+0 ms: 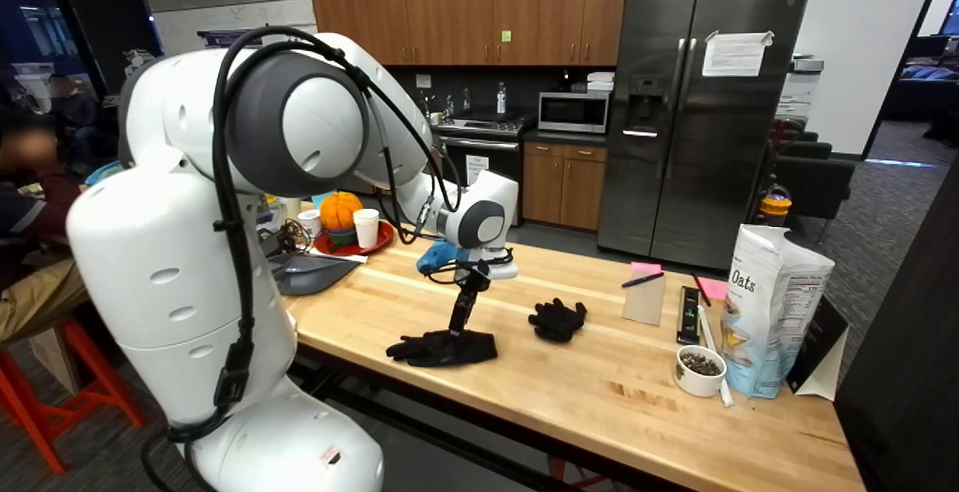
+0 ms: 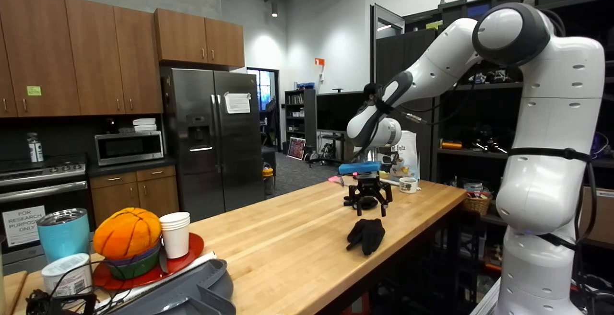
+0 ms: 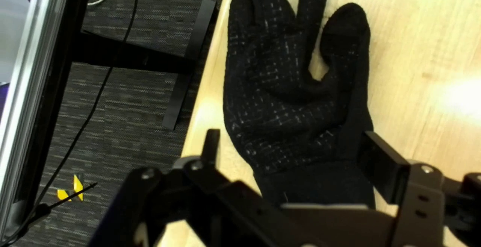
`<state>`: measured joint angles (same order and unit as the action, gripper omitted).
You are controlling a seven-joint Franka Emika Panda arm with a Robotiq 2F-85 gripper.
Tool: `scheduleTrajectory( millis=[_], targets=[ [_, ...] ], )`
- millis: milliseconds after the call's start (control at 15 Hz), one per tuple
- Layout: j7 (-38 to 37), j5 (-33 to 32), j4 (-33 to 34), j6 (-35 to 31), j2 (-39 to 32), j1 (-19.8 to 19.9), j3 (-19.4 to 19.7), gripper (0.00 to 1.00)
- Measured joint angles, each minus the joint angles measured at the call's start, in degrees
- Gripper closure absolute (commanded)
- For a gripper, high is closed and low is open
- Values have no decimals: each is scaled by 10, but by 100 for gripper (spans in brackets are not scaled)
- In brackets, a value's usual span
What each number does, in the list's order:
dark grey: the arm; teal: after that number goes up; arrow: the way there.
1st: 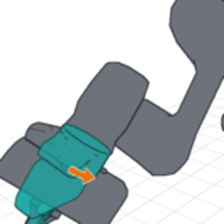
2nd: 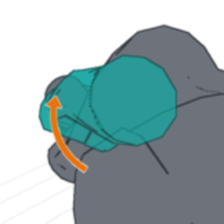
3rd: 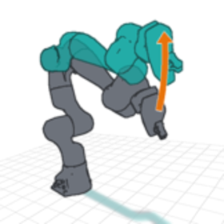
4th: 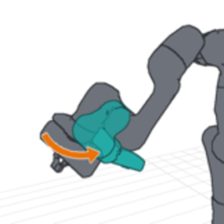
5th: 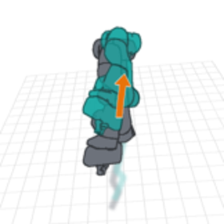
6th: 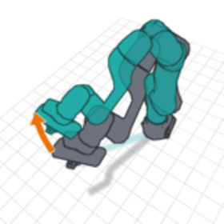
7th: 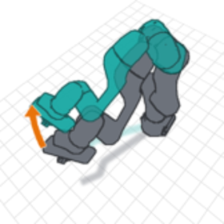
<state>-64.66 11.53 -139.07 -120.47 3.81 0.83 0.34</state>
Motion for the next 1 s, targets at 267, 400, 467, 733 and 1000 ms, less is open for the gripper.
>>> scheduleTrajectory(
  millis=[267, 400, 467, 733, 1000],
  targets=[
    [0, -2, -25, 0, 26, 0, -3, 0],
    [0, -2, -38, 0, 45, 1, -2, 0],
    [0, -2, -45, 1, 55, 2, -2, 0],
    [3, -2, -66, 14, 85, 4, -2, 39],
    [21, 0, -68, 46, 86, 9, 3, 70]
  ],
)
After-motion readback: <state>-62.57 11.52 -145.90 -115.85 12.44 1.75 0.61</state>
